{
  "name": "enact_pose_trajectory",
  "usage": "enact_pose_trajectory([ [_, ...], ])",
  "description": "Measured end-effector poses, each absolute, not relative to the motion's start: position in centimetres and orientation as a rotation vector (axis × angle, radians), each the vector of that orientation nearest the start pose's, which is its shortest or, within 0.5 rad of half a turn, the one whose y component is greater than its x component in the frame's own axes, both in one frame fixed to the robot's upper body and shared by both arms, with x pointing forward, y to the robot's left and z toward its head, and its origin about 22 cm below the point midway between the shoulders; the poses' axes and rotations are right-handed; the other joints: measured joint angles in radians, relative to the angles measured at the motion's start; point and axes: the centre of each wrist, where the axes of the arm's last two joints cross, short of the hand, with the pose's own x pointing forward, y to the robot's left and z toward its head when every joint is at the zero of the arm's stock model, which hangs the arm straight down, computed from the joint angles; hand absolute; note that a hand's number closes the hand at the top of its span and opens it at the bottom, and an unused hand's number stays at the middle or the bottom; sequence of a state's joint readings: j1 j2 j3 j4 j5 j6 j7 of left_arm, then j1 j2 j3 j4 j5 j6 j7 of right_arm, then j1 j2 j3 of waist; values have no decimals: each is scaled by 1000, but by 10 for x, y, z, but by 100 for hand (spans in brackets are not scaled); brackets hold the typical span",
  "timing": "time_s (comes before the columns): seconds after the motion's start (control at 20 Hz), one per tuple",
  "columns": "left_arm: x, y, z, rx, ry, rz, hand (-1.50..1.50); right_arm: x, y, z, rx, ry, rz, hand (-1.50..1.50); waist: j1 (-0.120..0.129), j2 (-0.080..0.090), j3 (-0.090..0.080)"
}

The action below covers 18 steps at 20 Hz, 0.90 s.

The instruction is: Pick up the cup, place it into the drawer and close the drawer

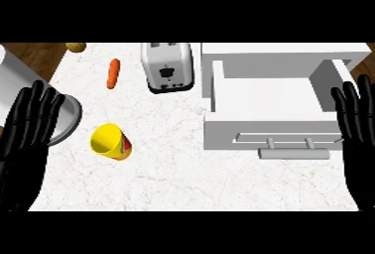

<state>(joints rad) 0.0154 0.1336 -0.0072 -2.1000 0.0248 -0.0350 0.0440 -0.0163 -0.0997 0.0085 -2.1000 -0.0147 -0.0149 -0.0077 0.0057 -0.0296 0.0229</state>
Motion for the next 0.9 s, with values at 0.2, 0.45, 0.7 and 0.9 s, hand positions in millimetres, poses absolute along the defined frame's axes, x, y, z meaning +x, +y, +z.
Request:
enact_pose_trajectory([
  [0.2, 210, 258, 134, -79, -2064, -233, -150, 211, -239, 124, -41, -2132, 105, -150, -4, 19, -15],
  [0.45, 225, 282, 118, -313, -1956, -208, -150, 215, -235, 124, 16, -2057, 176, -150, -6, 31, -22],
  [0.7, 245, 312, 96, -416, -1854, -136, -150, 225, -236, 130, 55, -1984, 222, -150, -8, 32, -23],
  [0.9, 263, 328, 82, -406, -1806, -137, -150, 239, -237, 126, 69, -1966, 241, -150, -8, 32, -23],
])
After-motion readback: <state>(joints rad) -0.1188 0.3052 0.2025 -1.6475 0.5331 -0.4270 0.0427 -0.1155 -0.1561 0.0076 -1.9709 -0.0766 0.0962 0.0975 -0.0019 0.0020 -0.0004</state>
